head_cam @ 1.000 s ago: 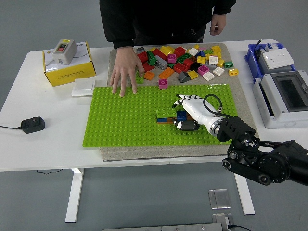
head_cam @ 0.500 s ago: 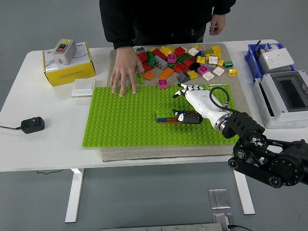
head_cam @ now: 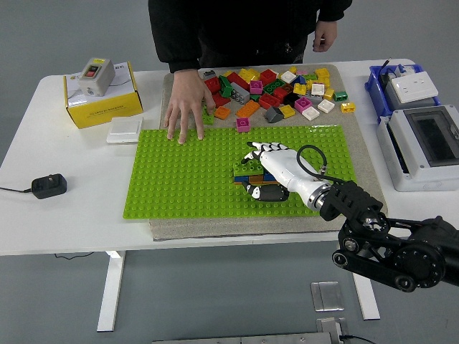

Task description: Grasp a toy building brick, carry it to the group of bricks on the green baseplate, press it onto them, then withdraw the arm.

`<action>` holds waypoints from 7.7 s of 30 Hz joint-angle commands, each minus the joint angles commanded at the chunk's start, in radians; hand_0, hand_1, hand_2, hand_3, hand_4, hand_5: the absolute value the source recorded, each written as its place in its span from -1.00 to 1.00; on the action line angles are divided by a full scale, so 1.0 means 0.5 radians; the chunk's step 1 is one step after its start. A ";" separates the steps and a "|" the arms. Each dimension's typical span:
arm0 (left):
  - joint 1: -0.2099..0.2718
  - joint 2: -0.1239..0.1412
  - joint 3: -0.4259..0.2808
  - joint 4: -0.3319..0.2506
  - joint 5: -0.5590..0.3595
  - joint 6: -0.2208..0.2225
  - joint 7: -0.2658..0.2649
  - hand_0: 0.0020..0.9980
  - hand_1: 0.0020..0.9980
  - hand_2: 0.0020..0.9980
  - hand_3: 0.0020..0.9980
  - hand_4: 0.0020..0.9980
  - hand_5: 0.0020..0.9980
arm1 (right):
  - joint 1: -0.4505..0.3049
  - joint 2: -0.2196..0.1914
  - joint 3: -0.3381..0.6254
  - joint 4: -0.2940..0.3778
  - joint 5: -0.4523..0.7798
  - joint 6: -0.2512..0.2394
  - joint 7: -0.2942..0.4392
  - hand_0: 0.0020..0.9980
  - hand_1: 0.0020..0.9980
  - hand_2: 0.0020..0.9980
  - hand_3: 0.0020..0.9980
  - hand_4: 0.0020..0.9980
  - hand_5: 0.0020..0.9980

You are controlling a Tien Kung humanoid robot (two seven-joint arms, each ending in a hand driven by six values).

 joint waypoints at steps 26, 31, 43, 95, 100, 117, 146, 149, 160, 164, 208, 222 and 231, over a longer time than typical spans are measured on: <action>-0.013 0.000 0.006 0.000 -0.007 -0.001 0.000 0.22 0.20 -0.03 0.18 -0.78 0.38 | 0.007 0.031 -0.022 -0.135 0.081 -0.004 0.030 1.00 0.99 1.00 0.55 0.24 -0.02; -0.013 -0.001 0.009 0.000 -0.011 -0.001 0.000 0.22 0.20 -0.03 0.18 -0.78 0.38 | 0.000 0.024 -0.021 -0.134 0.083 -0.005 0.031 1.00 0.99 1.00 0.55 0.24 -0.02; -0.013 -0.003 0.032 0.000 -0.037 0.000 0.002 0.22 0.19 -0.03 0.18 -0.77 0.39 | -0.036 0.011 -0.021 -0.137 0.087 -0.008 0.036 1.00 0.99 1.00 0.55 0.24 -0.01; -0.002 -0.009 0.121 0.000 -0.121 0.005 -0.004 0.22 0.19 -0.04 0.18 -0.75 0.39 | -0.104 0.023 -0.012 -0.124 0.034 -0.026 0.024 1.00 0.98 1.00 0.54 0.21 -0.03; -0.005 -0.011 0.127 0.000 -0.128 0.005 -0.002 0.22 0.19 -0.04 0.18 -0.75 0.39 | -0.112 0.036 -0.013 -0.129 0.033 -0.030 0.027 1.00 0.98 1.00 0.54 0.21 -0.03; -0.004 -0.017 0.113 0.000 -0.115 0.004 0.000 0.22 0.19 -0.04 0.18 -0.74 0.39 | -0.149 0.045 0.020 -0.163 0.043 -0.041 0.043 1.00 0.98 1.00 0.53 0.21 -0.03; 0.014 -0.021 0.086 0.000 -0.089 -0.002 0.007 0.22 0.19 -0.04 0.18 -0.73 0.40 | -0.115 0.008 0.069 -0.127 0.090 -0.049 0.097 1.00 0.99 1.00 0.53 0.21 -0.01; 0.016 -0.021 0.088 0.000 -0.091 -0.001 0.006 0.22 0.19 -0.03 0.18 -0.73 0.40 | -0.123 0.002 0.064 -0.129 0.088 -0.049 0.095 1.00 0.99 1.00 0.53 0.21 -0.01; 0.015 -0.023 0.107 0.000 -0.110 0.003 0.001 0.22 0.19 -0.03 0.18 -0.73 0.40 | -0.143 -0.001 0.043 -0.139 0.090 -0.051 0.098 1.00 0.99 1.00 0.52 0.21 -0.01; 0.014 -0.020 0.108 0.000 -0.108 0.004 -0.001 0.22 0.19 -0.03 0.18 -0.73 0.40 | -0.145 -0.001 0.037 -0.144 0.091 -0.049 0.097 1.00 0.99 1.00 0.52 0.22 0.00; 0.002 -0.013 0.106 0.000 -0.102 0.003 -0.001 0.22 0.20 -0.02 0.19 -0.73 0.41 | -0.057 0.062 0.011 -0.114 0.104 -0.042 0.091 1.00 0.98 1.00 0.51 0.23 0.02; 0.001 -0.011 0.123 0.000 -0.114 0.004 -0.001 0.22 0.20 -0.02 0.19 -0.73 0.41 | -0.028 0.108 -0.043 -0.210 0.138 -0.027 0.095 1.00 0.98 1.00 0.52 0.24 0.05; 0.004 -0.012 0.133 0.000 -0.121 0.005 -0.001 0.22 0.20 -0.02 0.19 -0.73 0.41 | -0.022 0.125 -0.052 -0.255 0.148 -0.017 0.093 1.00 0.98 1.00 0.52 0.24 0.05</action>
